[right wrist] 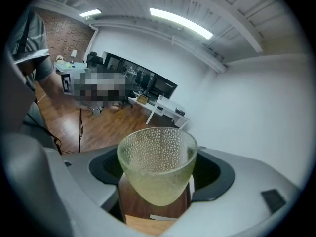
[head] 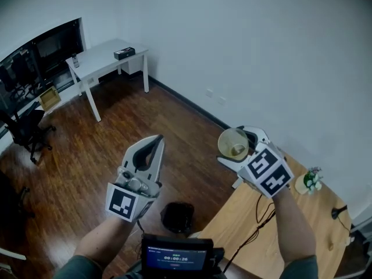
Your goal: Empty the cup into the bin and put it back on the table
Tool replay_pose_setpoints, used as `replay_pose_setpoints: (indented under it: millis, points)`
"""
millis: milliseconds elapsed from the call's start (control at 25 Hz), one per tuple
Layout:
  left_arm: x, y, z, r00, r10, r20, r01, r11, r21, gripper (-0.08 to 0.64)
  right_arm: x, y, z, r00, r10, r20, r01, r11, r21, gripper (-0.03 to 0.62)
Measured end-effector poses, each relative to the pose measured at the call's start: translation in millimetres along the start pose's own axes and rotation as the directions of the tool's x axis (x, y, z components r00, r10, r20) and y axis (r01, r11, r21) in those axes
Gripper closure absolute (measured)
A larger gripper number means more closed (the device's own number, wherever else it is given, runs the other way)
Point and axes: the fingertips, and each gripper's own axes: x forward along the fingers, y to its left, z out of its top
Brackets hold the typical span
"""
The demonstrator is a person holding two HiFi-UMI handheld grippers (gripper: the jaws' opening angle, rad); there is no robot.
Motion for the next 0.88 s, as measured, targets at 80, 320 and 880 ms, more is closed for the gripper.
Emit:
replay_pose_setpoints:
  millis: [80, 320, 880]
  points:
    - [-0.5, -2.0, -1.7, 1.000, 0.014, -0.012, -0.014, 1.000, -0.004, 0.571, -0.1, 0.3, -3.2, 1.000, -0.005, -0.022, 0.004, 0.999, -0.035, 0.195]
    - [-2.0, -5.9, -6.0, 0.999, 0.032, -0.028, -0.032, 0.999, -0.005, 0.571, -2.2, -4.5, -3.3, 0.996, -0.054, -0.066, 0.041, 0.983, -0.177, 0.195]
    - [-16.7, 6.8, -19.1, 0.988, 0.091, -0.128, -0.095, 0.995, -0.027, 0.571, 4.4, -0.2, 6.6, 0.979, -0.156, -0.129, 0.095, 0.917, -0.386, 0.195]
